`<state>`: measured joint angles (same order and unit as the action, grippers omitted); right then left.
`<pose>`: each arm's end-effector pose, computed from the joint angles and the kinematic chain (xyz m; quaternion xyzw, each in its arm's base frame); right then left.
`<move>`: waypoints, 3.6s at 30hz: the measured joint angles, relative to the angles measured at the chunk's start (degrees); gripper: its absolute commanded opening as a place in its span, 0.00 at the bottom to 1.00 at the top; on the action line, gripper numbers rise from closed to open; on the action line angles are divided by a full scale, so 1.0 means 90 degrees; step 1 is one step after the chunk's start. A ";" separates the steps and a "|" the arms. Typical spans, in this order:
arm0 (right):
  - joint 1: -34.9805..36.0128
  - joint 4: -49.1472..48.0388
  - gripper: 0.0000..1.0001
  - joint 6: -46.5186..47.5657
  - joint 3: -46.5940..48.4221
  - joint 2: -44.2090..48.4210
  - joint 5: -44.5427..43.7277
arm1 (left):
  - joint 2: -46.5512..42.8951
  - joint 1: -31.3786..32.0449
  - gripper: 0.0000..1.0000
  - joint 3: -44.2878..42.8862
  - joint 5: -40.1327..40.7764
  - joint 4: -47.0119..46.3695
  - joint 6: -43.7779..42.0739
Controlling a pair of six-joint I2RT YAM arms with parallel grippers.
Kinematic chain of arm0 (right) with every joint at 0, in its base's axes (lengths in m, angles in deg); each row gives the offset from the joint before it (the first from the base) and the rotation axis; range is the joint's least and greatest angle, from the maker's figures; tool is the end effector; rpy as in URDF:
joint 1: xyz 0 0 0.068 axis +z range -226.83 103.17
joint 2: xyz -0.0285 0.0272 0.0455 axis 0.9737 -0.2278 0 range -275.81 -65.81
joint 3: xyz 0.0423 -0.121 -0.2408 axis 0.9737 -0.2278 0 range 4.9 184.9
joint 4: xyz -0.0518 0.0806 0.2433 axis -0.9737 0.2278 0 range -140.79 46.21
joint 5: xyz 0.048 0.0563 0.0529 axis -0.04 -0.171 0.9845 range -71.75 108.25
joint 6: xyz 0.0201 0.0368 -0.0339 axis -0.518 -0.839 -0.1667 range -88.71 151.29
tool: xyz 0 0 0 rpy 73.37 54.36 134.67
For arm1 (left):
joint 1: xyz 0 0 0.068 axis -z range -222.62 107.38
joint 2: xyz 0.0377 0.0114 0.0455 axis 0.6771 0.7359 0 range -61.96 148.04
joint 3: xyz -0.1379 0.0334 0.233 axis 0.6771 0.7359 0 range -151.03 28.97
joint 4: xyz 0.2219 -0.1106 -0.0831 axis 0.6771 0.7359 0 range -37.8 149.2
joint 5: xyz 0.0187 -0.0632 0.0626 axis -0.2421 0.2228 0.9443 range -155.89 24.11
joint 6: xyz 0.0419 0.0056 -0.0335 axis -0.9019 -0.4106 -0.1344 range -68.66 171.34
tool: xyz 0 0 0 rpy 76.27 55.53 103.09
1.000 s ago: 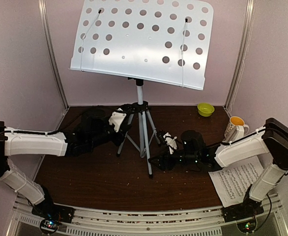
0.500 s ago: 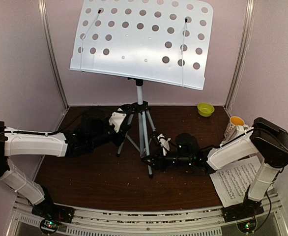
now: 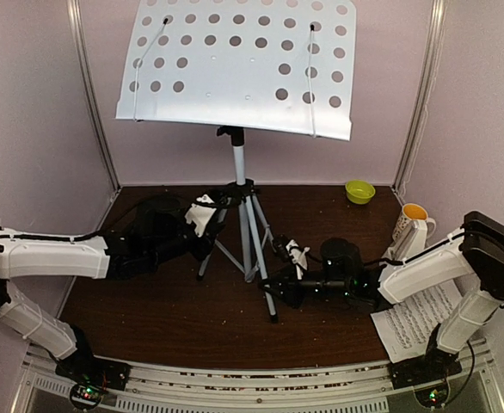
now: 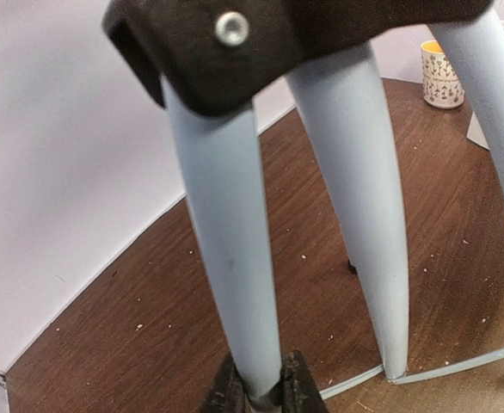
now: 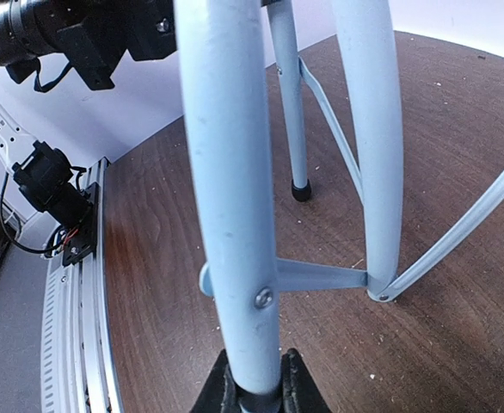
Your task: Set up the instrument practice props
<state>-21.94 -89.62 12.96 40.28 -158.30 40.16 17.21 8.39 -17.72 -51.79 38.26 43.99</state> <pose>0.1712 0.2667 0.1705 -0.3553 0.7206 0.4666 0.3697 0.2033 -0.2371 0.2573 0.3302 0.7384 -0.1230 0.5750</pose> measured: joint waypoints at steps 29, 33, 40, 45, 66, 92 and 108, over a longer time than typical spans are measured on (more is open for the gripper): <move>0.0063 0.0546 0.00 0.0160 0.0100 0.0104 0.0029 | -0.0250 -0.0092 0.59 0.1491 -0.0668 0.0012 0.0019; 0.0034 0.0704 0.00 0.0338 0.0163 0.0085 0.0015 | 0.0296 -0.0136 0.56 0.1387 -0.0617 -0.0117 -0.0078; -0.0051 0.0845 0.00 0.0580 0.0199 0.0073 0.0017 | 0.0631 -0.0257 0.35 0.1256 -0.0512 -0.0602 -0.0228; -0.0187 0.0913 0.00 0.0748 0.0209 0.0073 0.0034 | 0.0772 -0.0277 0.14 0.1224 -0.0505 -0.0928 -0.0313; -0.1081 0.2174 0.00 0.1622 0.1333 -0.0374 0.0209 | 0.1537 -0.0469 0.00 0.0629 0.0311 -0.1455 0.0226; -0.1064 0.2339 0.00 0.1243 0.0063 0.0879 0.0454 | 0.0573 -0.0381 0.00 0.1727 -0.0505 -0.1545 0.0124; -0.1528 0.3279 0.00 0.1508 0.1928 -0.0478 0.0019 | 0.2093 -0.0940 0.00 0.0107 0.0075 -0.1314 0.0061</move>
<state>-35.69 -60.11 26.54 57.63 -162.60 40.34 36.05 -0.07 -16.76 -51.11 26.44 44.53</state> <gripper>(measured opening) 0.145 0.112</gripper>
